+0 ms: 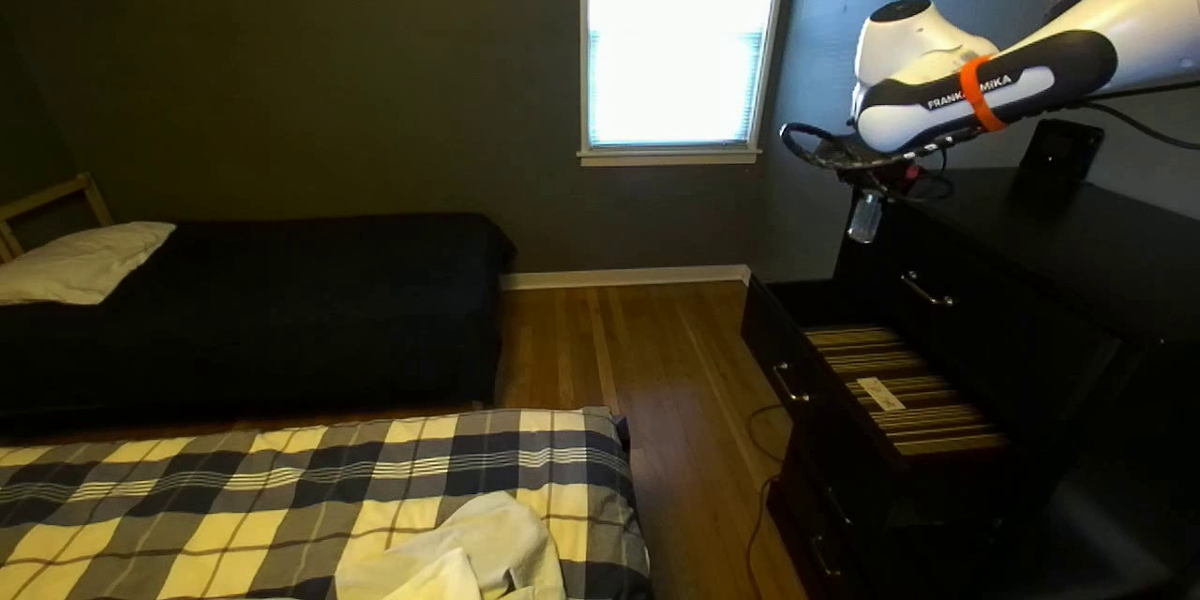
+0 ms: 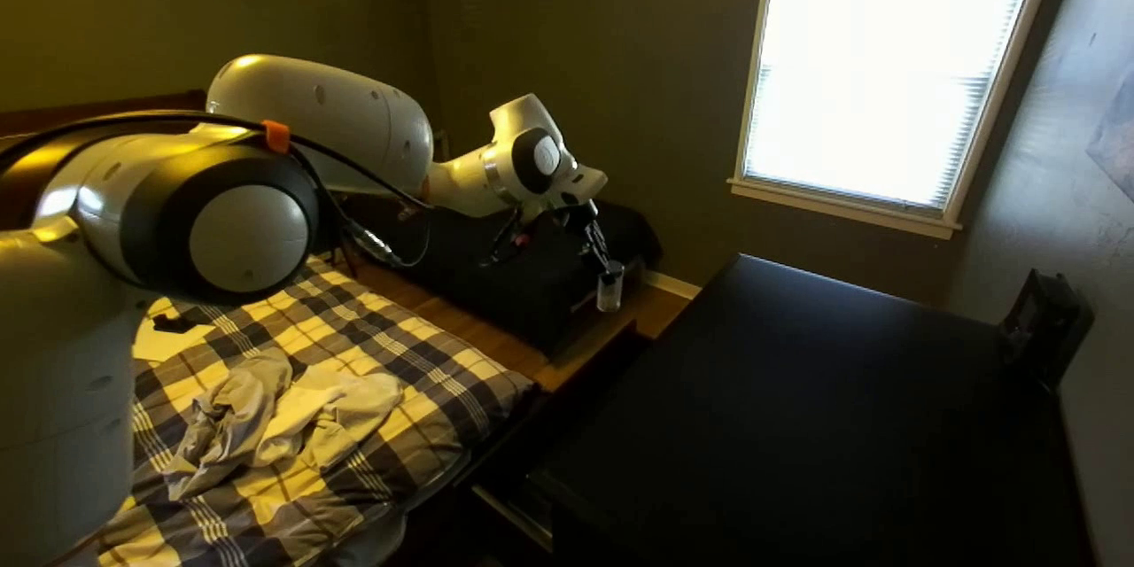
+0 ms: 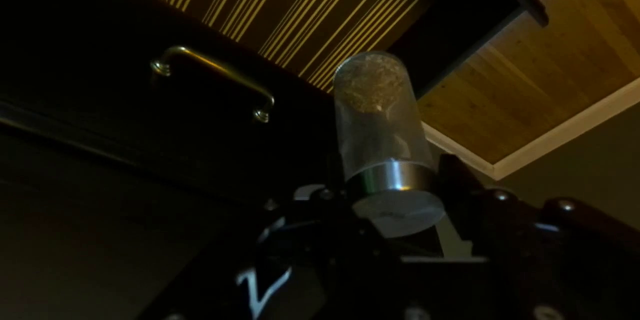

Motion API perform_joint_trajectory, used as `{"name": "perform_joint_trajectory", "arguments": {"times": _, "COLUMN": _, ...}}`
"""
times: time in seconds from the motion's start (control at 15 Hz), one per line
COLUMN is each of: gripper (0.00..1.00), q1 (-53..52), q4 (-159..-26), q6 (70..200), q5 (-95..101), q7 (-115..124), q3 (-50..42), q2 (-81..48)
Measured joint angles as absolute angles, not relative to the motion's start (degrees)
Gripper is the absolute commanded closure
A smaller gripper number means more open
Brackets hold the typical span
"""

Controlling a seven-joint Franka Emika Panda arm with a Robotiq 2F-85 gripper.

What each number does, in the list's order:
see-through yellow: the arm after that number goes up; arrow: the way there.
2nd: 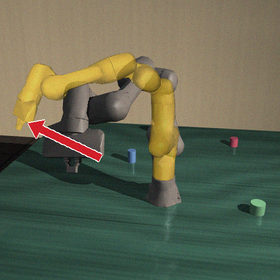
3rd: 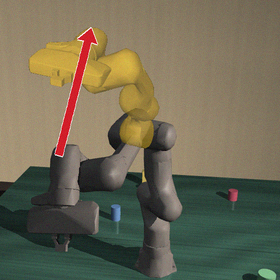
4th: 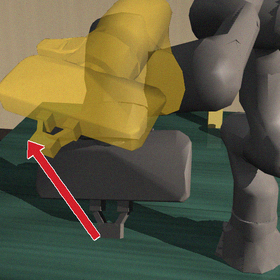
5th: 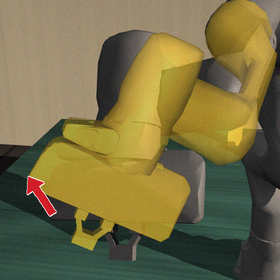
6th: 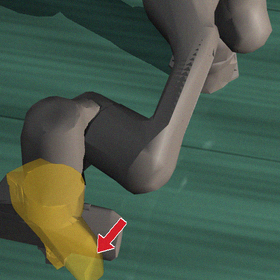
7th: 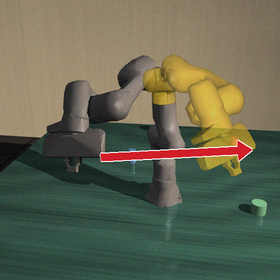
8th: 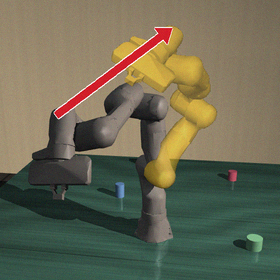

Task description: Pick up the jar from the top of the cabinet and put it in the open drawer.

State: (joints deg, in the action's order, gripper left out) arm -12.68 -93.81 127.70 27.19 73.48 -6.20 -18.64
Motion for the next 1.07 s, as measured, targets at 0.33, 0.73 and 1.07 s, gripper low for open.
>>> {"name": "perform_joint_trajectory", "arguments": {"times": 0.33, "gripper": 0.75, "q1": -13.29, "q4": -103.28, "q6": 133.37, "q5": 36.30, "q7": 91.75, "q3": -6.43, "q2": -18.02}}
{"name": "perform_joint_trajectory", "arguments": {"times": 0.73, "gripper": 0.50, "q1": -12.75, "q4": -104.74, "q6": 133.97, "q5": 37.99, "q7": 94.58, "q3": -5.97, "q2": -18.22}}
{"name": "perform_joint_trajectory", "arguments": {"times": 1.07, "gripper": 0.75, "q1": -12.52, "q4": -104.70, "q6": 133.93, "q5": 37.98, "q7": 94.52, "q3": -5.73, "q2": -18.67}}
